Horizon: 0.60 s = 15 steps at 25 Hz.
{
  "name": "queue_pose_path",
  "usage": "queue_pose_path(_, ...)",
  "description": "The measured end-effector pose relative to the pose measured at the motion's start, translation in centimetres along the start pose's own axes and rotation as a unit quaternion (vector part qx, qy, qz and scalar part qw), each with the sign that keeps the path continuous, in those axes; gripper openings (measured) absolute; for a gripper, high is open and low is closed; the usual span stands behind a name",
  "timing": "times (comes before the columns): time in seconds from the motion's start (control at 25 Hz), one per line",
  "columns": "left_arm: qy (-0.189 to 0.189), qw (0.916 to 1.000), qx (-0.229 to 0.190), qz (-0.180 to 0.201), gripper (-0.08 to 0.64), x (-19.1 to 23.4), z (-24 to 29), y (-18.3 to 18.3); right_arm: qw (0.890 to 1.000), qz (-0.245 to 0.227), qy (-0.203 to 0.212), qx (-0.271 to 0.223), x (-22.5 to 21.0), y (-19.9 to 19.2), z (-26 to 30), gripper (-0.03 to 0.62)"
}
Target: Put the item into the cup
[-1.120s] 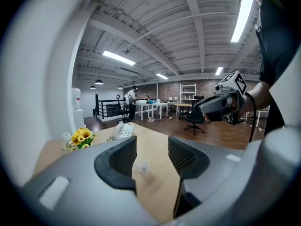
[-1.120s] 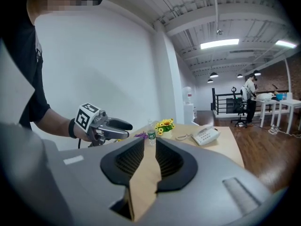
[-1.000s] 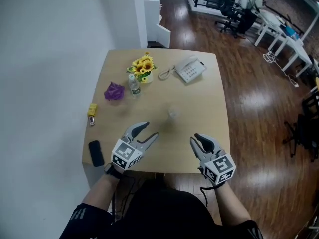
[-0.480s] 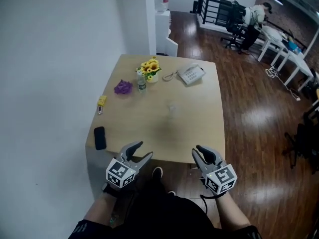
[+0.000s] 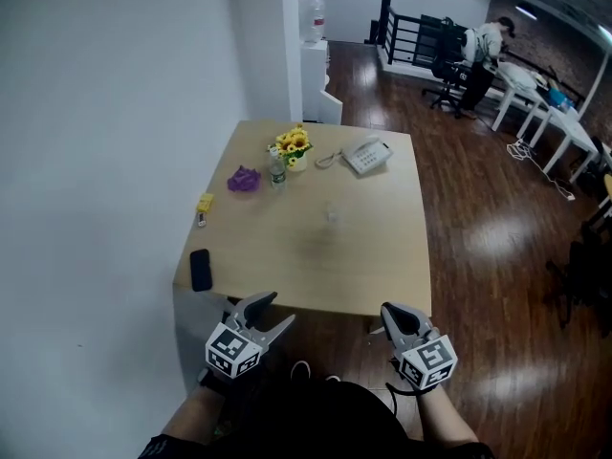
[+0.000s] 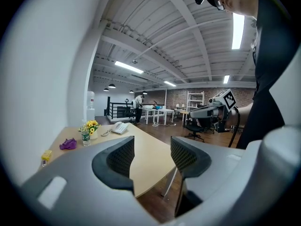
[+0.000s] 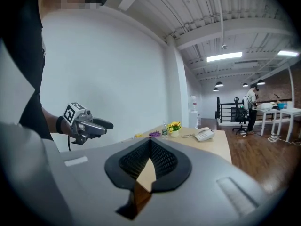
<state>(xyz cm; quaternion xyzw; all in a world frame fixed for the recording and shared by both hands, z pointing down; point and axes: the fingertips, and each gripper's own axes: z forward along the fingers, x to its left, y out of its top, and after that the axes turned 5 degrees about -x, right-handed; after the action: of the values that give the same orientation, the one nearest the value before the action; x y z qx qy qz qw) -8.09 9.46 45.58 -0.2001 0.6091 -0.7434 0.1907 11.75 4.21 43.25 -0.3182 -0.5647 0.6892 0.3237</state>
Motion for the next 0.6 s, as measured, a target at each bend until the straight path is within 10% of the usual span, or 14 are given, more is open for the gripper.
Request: queue_pose_path(0.6,-0.014,0.9996,-0.009,0.023,0.236,1.1,-1.2,1.2,1.0,-0.026,-0.008,0.002,2.3,1.6,1.1,0.009)
